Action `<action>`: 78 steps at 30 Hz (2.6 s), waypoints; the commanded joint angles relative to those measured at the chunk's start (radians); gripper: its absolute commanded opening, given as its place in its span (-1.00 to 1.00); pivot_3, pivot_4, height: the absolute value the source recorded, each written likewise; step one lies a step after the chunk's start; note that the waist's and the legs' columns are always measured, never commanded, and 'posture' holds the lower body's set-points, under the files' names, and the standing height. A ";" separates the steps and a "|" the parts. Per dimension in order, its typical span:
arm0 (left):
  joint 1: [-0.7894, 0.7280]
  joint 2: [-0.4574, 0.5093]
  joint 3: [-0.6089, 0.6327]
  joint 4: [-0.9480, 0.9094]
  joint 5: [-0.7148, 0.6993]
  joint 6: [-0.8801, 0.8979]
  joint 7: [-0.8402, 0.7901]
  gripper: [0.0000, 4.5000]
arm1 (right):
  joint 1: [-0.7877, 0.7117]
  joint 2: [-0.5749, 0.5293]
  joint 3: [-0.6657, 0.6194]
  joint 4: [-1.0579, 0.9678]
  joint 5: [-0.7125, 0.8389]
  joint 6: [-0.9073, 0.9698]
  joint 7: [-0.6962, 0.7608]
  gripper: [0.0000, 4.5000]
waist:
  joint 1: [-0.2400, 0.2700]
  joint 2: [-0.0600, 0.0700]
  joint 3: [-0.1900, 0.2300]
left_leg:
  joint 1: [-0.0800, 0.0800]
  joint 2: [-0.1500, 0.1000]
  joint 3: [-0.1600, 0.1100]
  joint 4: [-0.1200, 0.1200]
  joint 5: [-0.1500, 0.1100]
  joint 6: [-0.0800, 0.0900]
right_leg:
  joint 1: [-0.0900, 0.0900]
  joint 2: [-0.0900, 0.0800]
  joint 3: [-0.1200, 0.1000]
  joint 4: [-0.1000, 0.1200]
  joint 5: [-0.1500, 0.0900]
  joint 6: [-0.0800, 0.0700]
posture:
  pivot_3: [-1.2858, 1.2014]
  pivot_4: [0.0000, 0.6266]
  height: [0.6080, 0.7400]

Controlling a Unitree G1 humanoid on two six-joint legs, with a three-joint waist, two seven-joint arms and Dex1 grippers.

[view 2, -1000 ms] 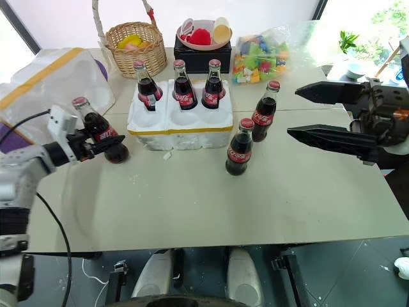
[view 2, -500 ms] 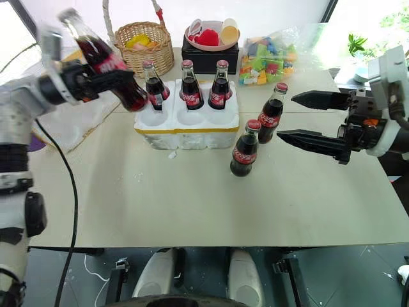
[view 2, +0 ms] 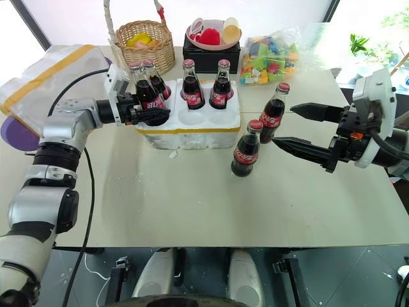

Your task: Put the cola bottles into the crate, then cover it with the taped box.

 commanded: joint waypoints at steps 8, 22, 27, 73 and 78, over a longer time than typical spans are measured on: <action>0.058 0.112 0.075 -0.229 -0.060 0.076 -0.050 0.98 | 0.140 0.047 -0.106 -0.064 -0.019 -0.010 -0.057 1.00 | -0.002 0.000 0.000 | 0.001 0.000 0.000 0.000 0.000 0.000 | 0.001 0.000 0.000 0.001 0.000 0.000 | 0.03 -0.52 1.00; 0.446 0.326 0.302 -1.094 -0.611 0.694 -0.021 0.98 | 0.203 0.344 0.206 -0.113 -0.239 -0.149 -0.275 1.00 | -0.029 0.002 -0.001 | 0.012 0.000 -0.002 0.000 0.000 0.000 | 0.011 -0.001 0.000 0.002 -0.004 -0.003 | 0.03 -0.52 1.00; 0.549 0.235 0.281 -1.145 -0.612 0.682 0.136 0.98 | 0.124 0.385 0.292 -0.050 -0.262 -0.148 -0.283 1.00 | -0.025 0.002 -0.001 | 0.011 0.000 -0.003 0.000 0.000 0.000 | 0.010 0.000 0.000 0.003 -0.004 -0.003 | 0.03 -0.52 1.00; 0.646 0.352 0.336 -1.190 -0.645 0.585 0.208 1.00 | -0.745 0.839 0.728 0.879 -0.686 -0.438 -0.145 0.90 | -0.053 0.004 0.001 | 0.002 -0.001 -0.004 -0.003 0.000 0.000 | -0.004 0.001 0.000 0.011 -0.002 -0.001 | 0.03 -0.52 1.00; 0.621 0.347 0.302 -1.174 -0.626 0.573 0.204 1.00 | -0.732 0.850 0.667 0.859 -0.703 -0.471 -0.199 0.98 | -0.051 0.004 0.001 | 0.002 -0.001 -0.004 -0.003 0.000 -0.001 | -0.003 0.001 0.000 0.011 -0.002 -0.001 | 0.03 -0.52 1.00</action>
